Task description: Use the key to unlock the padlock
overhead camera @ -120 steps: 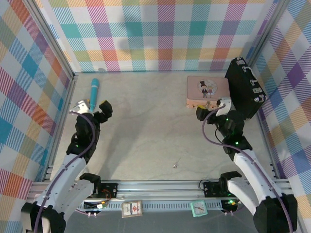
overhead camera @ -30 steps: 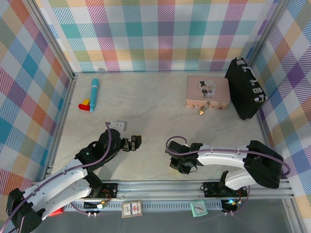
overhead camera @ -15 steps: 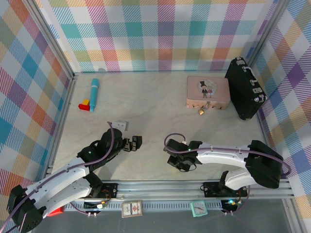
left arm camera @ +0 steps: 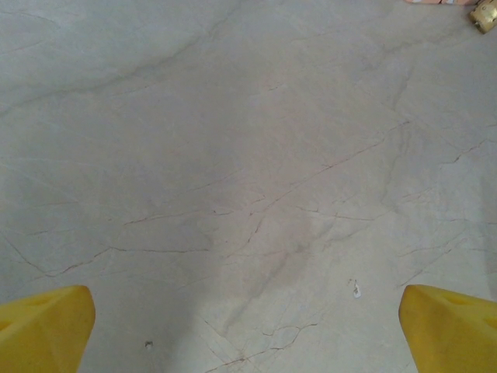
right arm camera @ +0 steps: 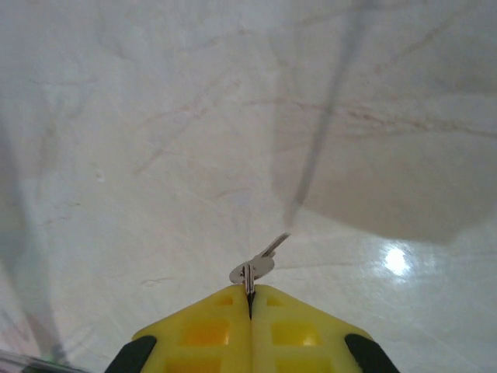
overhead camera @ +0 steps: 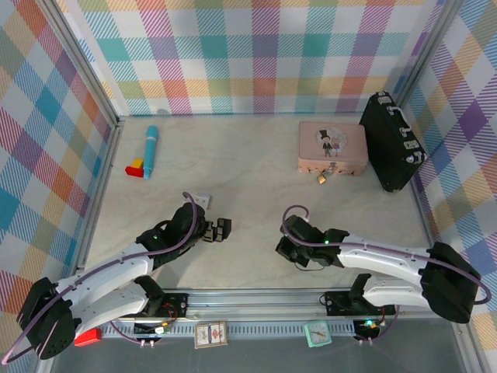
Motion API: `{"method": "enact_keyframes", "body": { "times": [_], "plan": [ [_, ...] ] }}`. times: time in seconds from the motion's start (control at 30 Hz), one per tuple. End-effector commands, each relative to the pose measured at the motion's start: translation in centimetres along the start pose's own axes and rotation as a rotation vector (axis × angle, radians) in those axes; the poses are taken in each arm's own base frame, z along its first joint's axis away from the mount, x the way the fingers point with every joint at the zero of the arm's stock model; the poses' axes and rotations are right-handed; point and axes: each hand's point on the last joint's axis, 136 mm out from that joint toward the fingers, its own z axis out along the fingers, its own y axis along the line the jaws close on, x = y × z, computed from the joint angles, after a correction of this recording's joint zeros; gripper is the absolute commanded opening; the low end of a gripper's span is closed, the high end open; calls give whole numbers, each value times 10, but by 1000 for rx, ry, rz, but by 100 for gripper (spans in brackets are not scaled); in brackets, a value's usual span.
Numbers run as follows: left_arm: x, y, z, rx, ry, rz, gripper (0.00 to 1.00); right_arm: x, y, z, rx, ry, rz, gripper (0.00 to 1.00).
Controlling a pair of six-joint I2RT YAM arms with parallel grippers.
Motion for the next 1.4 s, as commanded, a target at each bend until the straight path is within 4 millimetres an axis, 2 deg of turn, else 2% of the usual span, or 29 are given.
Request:
{"method": "enact_keyframes", "body": {
  "times": [0.0, 0.13, 0.2, 0.27, 0.43, 0.57, 0.67, 0.73, 0.83, 0.87, 1.13, 1.17, 1.2, 1.37],
  "plan": [
    [-8, -15, -1, 71, -27, 19, 100, -12, 45, -17, -184, -23, -43, 0],
    [-9, -35, -9, 201, -54, 47, 100, -25, 64, -31, -268, -35, -56, 0],
    [-13, -33, -14, 203, -93, 56, 100, -31, 72, -41, -268, -49, -76, 0],
    [-21, -38, -20, 242, -158, 73, 99, -36, 90, -55, -305, -64, -126, 0],
    [-40, -71, -44, 446, -360, 168, 93, -40, 133, -85, -405, -77, -248, 0],
    [-49, -88, -50, 516, -414, 263, 93, -39, 149, -97, -410, -66, -321, 0],
    [-52, -103, -53, 578, -442, 359, 91, -35, 156, -100, -449, -43, -338, 0],
    [-51, -112, -50, 602, -424, 434, 87, -32, 161, -102, -473, -29, -344, 0],
    [-43, -125, -40, 644, -339, 537, 67, -26, 164, -103, -503, -1, -331, 0],
    [-42, -127, -36, 648, -326, 551, 65, -25, 166, -103, -517, 8, -324, 0],
    [-42, -134, -21, 670, -332, 566, 56, -22, 161, -97, -530, 21, -287, 0],
    [-41, -137, -23, 689, -336, 574, 46, -21, 162, -96, -529, 26, -285, 0],
    [-39, -138, -24, 699, -332, 588, 41, -21, 163, -95, -531, 29, -282, 0],
    [-32, -135, -26, 701, -333, 596, 32, -13, 176, -93, -549, 48, -301, 0]
  ]
}}
